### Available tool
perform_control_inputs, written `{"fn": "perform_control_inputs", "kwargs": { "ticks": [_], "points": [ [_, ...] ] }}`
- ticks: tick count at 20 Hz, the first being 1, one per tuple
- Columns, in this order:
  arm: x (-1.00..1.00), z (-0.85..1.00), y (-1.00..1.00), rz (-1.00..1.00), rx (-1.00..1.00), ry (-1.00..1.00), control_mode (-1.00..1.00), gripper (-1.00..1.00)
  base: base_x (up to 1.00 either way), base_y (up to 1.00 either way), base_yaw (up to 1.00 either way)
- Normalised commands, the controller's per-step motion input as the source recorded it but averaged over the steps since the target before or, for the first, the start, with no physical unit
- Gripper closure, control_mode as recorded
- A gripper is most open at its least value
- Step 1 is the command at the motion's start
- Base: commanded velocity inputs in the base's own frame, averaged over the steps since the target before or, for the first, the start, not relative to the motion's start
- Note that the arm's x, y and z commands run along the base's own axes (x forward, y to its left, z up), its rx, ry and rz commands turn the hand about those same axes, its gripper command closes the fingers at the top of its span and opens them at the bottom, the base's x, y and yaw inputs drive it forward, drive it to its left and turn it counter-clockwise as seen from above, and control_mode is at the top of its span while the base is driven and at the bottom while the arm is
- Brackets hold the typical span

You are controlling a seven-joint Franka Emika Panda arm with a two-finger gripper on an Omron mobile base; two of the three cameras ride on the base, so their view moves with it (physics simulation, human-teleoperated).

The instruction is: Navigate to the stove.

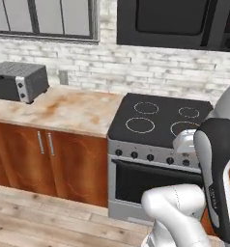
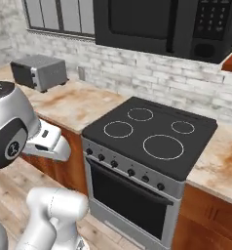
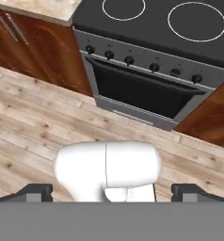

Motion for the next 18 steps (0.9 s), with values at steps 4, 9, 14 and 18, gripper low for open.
{"fn": "perform_control_inputs", "kwargs": {
  "ticks": [4, 9, 14, 18],
  "points": [
    [0.0, 0.0, 0.0, 0.0, 0.0, 0.0, 1.0, -1.0, 0.4, 0.24, -0.77],
    [0.0, 0.0, 0.0, 0.0, 0.0, 0.0, 1.0, -1.0, 0.79, 0.4, -0.38],
    [0.0, 0.0, 0.0, 0.0, 0.0, 0.0, 1.0, -1.0, 0.79, 0.25, -0.29],
    [0.0, 0.0, 0.0, 0.0, 0.0, 0.0, 1.0, -1.0, 0.5, 0.0, -0.44]
  ]
}}
